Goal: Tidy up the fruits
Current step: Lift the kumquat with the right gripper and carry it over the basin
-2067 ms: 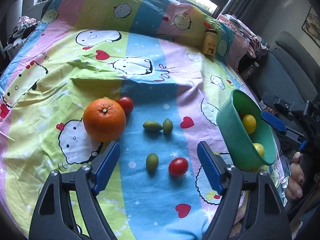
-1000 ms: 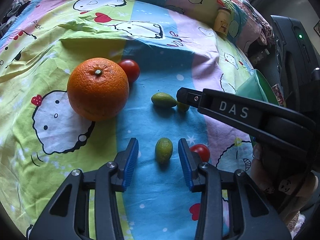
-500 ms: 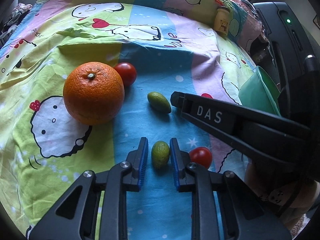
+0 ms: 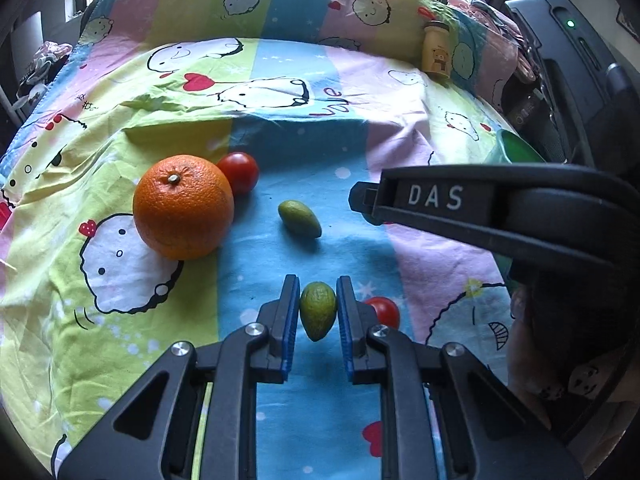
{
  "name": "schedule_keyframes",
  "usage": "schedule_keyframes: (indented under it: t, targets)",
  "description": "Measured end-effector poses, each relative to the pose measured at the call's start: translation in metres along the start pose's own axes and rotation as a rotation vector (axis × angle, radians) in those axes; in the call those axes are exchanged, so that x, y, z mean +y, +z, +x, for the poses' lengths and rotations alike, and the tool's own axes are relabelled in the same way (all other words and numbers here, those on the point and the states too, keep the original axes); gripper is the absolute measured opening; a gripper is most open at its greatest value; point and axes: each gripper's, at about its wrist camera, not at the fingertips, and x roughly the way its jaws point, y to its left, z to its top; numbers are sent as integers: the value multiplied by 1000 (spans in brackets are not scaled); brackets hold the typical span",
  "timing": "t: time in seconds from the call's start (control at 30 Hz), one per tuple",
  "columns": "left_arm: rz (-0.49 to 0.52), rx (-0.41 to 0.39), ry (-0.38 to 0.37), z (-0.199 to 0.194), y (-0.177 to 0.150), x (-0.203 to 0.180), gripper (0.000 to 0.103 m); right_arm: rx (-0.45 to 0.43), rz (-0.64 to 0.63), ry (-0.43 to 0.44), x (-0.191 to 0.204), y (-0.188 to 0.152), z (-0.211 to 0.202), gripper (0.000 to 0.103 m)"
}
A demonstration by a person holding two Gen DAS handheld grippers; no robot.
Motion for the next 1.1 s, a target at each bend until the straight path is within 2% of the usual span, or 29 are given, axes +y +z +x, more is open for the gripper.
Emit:
schedule_keyframes:
  t: [0.37,0.53,0.77,0.93,1.1]
  targets:
    - [70,-66,23,-14,-7,-29,18,-101,42,93,-12,0,-42,21]
    - [79,-84,-11,-21,-9,-29,18,-145,56,117,-17,-3,-59,21]
    - [-34,-143,-103,-43,5,9,18,-220,62,90,-24,-8,-81,21]
    - [-145,-177,-126,-52,14,40,18,-256,64,115,-32,-7,-91,21]
    - [-203,-225,-120,-60,18,57,18,-257,80,152,-45,-8,-92,21]
